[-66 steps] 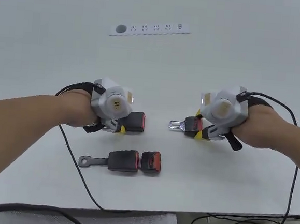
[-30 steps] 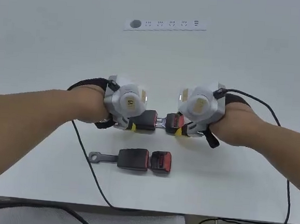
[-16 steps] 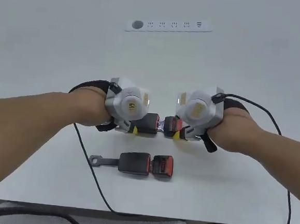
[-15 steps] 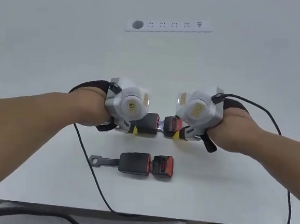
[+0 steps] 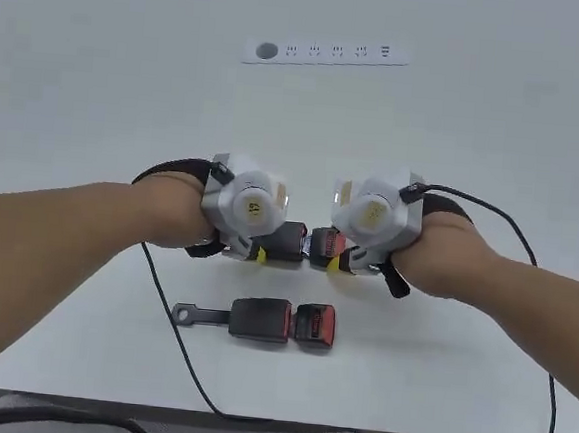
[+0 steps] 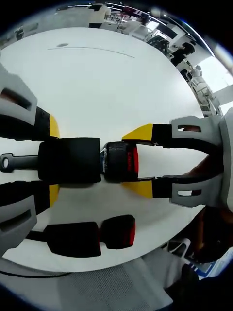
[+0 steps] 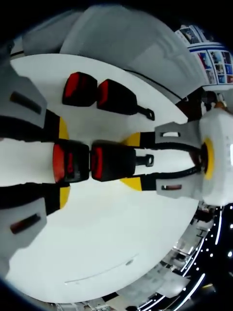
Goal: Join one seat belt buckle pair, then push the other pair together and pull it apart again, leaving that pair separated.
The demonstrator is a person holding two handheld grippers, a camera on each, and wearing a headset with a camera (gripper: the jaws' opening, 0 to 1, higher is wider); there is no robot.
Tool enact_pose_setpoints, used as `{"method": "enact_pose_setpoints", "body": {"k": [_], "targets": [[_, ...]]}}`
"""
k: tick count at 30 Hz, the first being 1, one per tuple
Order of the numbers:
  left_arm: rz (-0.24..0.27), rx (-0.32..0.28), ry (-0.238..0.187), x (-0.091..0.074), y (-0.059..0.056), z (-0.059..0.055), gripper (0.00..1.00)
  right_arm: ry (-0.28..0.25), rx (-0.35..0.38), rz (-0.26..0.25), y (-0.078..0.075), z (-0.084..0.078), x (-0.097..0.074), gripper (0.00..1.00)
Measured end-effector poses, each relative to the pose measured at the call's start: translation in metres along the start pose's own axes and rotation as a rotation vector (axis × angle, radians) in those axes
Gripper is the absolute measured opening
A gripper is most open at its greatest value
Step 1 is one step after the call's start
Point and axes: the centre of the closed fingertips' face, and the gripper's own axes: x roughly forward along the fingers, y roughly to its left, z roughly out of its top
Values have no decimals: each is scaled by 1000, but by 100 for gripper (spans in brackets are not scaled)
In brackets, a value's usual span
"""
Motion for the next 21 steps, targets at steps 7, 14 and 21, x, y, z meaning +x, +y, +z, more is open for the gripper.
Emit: {"method": "enact_pose_setpoints", "body": {"k": [7, 14, 21], "targets": [[6, -5, -8, 0, 0, 0, 31, -17, 13, -9, 0, 1, -1, 31], [5, -6, -6, 0, 0, -1, 31, -26, 19, -22, 1, -1, -2, 31], [8, -11, -11, -1, 0, -1, 31, -15, 15, -24, 2, -8, -6, 31]]}}
